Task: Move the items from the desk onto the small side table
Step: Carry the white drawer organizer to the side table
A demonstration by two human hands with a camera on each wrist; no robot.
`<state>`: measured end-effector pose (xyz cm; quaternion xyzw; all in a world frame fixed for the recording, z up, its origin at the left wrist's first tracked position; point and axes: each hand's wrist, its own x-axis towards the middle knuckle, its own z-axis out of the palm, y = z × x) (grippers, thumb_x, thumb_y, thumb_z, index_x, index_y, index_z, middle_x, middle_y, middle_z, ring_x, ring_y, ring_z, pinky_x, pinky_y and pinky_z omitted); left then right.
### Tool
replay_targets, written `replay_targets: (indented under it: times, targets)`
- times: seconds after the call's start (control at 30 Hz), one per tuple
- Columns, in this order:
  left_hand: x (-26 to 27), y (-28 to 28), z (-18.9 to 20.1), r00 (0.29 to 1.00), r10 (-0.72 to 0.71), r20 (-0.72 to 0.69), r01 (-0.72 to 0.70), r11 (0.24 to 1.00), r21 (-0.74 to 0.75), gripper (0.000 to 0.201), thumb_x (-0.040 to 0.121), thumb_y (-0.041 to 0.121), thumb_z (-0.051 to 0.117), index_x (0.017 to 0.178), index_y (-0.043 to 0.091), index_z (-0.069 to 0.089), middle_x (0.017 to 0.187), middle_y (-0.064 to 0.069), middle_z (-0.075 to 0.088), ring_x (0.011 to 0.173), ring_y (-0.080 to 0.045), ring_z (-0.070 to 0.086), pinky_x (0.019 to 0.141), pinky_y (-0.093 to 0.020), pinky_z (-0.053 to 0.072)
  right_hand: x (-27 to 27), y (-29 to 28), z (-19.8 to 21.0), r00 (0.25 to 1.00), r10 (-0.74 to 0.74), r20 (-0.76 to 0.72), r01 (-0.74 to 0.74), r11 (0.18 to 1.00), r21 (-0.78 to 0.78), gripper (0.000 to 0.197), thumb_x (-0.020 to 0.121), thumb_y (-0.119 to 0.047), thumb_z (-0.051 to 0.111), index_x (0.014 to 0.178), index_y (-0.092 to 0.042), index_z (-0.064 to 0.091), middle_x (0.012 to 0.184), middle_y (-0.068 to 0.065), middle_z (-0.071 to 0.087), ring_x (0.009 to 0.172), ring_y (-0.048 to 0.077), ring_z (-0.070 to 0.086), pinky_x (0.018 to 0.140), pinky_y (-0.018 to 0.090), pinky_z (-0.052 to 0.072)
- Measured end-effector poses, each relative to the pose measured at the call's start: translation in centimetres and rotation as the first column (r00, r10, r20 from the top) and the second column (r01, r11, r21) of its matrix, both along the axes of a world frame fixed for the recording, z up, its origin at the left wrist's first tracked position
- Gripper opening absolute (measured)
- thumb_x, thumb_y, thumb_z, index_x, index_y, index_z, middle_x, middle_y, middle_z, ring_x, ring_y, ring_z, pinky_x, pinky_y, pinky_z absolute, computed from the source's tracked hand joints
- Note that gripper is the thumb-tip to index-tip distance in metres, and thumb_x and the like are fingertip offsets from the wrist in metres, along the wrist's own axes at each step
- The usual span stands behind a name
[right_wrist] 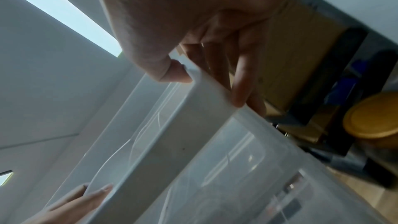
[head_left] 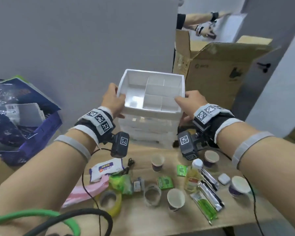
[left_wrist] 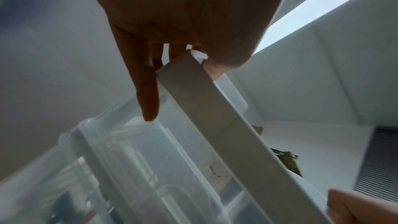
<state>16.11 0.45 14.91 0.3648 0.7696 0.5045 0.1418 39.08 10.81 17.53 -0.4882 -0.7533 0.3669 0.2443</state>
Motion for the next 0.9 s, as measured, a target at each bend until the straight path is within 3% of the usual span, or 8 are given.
replay_targets:
  times: [0.13,0.23,0.33,0.4,0.53,0.63,0.77,0.9]
  targets:
    - [6.3,1.9,2.6,0.994,-0.101,-0.038,0.101,0.995,-0.006,0.013,0.098,0.023,0.048,0.106,0.013,0.042,0.111,-0.011,0.052,0.083,-0.030,0.063,0.042,-0.032,0.054,7.5,0.0,1.9,0.996,-0.090,0.014,0.090,0.995,0.051,0.039,0.069,-0.040,0.051,0.083,-0.009,0.072,0.075,0.010,0.075,0.057,0.033,0.073,0.059,0.047,0.062]
    - [11.7,3.6,4.9,0.979,-0.163,-0.119,0.163,0.987,-0.007,0.014,0.097,0.027,0.048,0.101,0.014,0.044,0.109,-0.012,0.055,0.087,-0.032,0.064,0.048,-0.037,0.056,13.8,0.2,3.2,0.981,-0.191,0.009,0.189,0.976,0.108,0.042,0.070,-0.040,0.051,0.075,-0.002,0.066,0.074,0.013,0.072,0.062,0.034,0.071,0.061,0.048,0.062]
    - [17.6,5.5,6.7,0.957,-0.215,-0.194,0.218,0.976,-0.006,0.015,0.096,0.032,0.048,0.102,0.019,0.047,0.108,-0.010,0.060,0.090,-0.032,0.066,0.056,-0.038,0.058,20.3,0.1,3.9,0.954,-0.301,0.006,0.296,0.941,0.165,0.032,0.075,-0.039,0.051,0.059,-0.012,0.053,0.061,0.008,0.058,0.064,0.032,0.060,0.066,0.039,0.054]
    - [22.4,7.0,7.3,0.936,-0.264,-0.233,0.273,0.962,0.007,0.015,0.096,0.034,0.048,0.102,0.021,0.049,0.104,-0.007,0.061,0.087,-0.029,0.066,0.054,-0.036,0.056,25.4,-0.1,3.8,0.928,-0.371,-0.019,0.370,0.916,0.154,0.032,0.074,-0.039,0.051,0.061,-0.012,0.058,0.063,0.008,0.065,0.068,0.034,0.065,0.069,0.038,0.054]
    - [34.4,10.1,6.5,0.878,-0.411,-0.247,0.422,0.907,-0.009,0.016,0.093,0.035,0.050,0.097,0.020,0.049,0.089,0.000,0.057,0.080,-0.028,0.064,0.050,-0.033,0.053,37.3,-1.1,2.2,0.838,-0.539,-0.087,0.545,0.834,0.086,0.041,0.073,-0.037,0.049,0.075,0.000,0.067,0.074,0.017,0.071,0.071,0.035,0.070,0.072,0.047,0.061]
    - [44.4,11.9,4.2,0.801,-0.565,-0.197,0.569,0.821,-0.043,0.015,0.091,0.030,0.051,0.099,0.018,0.050,0.086,0.003,0.053,0.077,-0.026,0.064,0.047,-0.032,0.055,46.5,-2.6,-0.2,0.718,-0.686,-0.115,0.691,0.722,0.009,0.046,0.072,-0.038,0.049,0.079,0.004,0.066,0.073,0.016,0.072,0.063,0.033,0.070,0.061,0.042,0.060]
    - [57.4,13.1,-0.4,0.659,-0.747,-0.085,0.742,0.664,-0.092,0.010,0.089,0.024,0.051,0.092,0.016,0.046,0.095,-0.005,0.054,0.074,-0.026,0.062,0.046,-0.034,0.057,58.2,-6.5,-4.4,0.554,-0.824,-0.116,0.819,0.565,-0.101,0.045,0.072,-0.037,0.053,0.087,0.003,0.069,0.077,0.018,0.075,0.064,0.034,0.073,0.061,0.049,0.062]
    - [69.6,12.7,-6.5,0.436,-0.899,0.028,0.885,0.423,-0.195,0.012,0.093,0.019,0.052,0.104,0.014,0.049,0.105,-0.007,0.055,0.081,-0.028,0.062,0.048,-0.038,0.060,68.1,-12.6,-10.3,0.386,-0.923,-0.008,0.909,0.382,-0.166,0.032,0.084,-0.031,0.053,0.085,-0.002,0.066,0.080,0.018,0.069,0.067,0.029,0.066,0.064,0.033,0.056]
